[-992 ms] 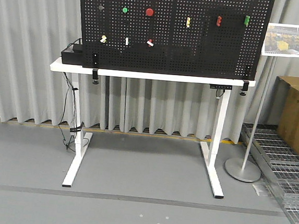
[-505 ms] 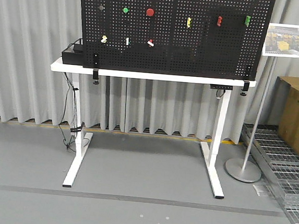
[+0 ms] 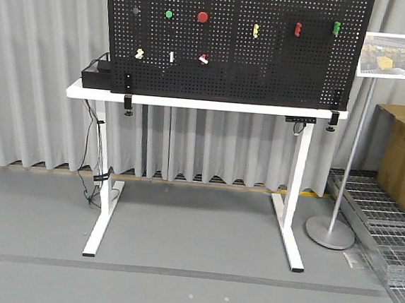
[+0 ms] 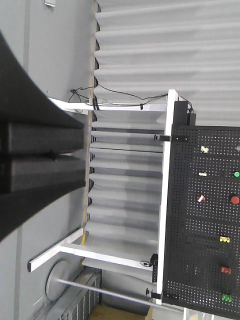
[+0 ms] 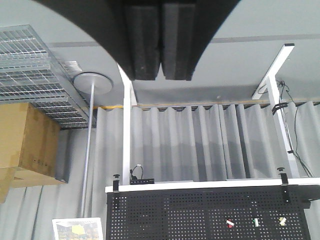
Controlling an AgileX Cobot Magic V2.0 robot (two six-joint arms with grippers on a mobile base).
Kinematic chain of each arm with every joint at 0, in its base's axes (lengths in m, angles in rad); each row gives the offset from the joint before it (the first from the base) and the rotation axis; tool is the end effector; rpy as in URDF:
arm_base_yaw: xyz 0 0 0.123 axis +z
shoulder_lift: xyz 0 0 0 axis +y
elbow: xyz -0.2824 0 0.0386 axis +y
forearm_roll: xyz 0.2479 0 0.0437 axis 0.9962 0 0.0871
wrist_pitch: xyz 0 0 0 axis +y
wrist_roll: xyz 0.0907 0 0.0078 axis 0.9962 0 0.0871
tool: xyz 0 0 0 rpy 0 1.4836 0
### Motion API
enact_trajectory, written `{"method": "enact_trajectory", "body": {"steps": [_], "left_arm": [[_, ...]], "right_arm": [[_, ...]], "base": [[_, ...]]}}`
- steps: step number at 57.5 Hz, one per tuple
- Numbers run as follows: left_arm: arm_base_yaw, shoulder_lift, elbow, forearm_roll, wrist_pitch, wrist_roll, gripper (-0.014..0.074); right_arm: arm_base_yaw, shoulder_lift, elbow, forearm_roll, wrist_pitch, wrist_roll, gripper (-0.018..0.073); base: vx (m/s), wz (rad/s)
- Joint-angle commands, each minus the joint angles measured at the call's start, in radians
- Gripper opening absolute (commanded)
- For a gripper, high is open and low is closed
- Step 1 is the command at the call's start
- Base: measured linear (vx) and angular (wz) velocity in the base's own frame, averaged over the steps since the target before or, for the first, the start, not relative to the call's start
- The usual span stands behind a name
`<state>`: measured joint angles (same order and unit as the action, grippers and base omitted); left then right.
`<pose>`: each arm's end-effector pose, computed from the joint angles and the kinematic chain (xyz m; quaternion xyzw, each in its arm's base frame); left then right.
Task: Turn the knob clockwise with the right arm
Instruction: 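Drive the base forward up close to the black pegboard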
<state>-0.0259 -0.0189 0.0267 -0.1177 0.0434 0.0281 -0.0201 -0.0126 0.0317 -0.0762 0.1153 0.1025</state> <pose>0.0561 -0.0019 0.2012 -0.0202 0.6939 -0.0433 0.7185 0.0567 -0.0019 0.1926 0.0200 0.7232 -0.0009 0.6903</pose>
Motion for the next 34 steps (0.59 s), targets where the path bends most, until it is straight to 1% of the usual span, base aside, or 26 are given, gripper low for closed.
{"method": "enact_trajectory", "body": {"steps": [1,19,34], "left_arm": [[0.002,0.000,0.013,-0.008,-0.083,-0.010,-0.0006],[0.002,0.000,0.013,-0.008,-0.083,-0.010,-0.0006],[0.002,0.000,0.013,-0.008,-0.083,-0.010,-0.0006]], "right_arm": [[-0.003,-0.010,0.005,-0.009,-0.081,-0.010,-0.0009],[-0.003,-0.010,0.005,-0.009,-0.081,-0.010,-0.0009],[-0.003,-0.010,0.005,-0.009,-0.081,-0.010,-0.0009]], "base": [[0.13,-0.01],[0.21,0.03],[0.33,-0.06]]}}
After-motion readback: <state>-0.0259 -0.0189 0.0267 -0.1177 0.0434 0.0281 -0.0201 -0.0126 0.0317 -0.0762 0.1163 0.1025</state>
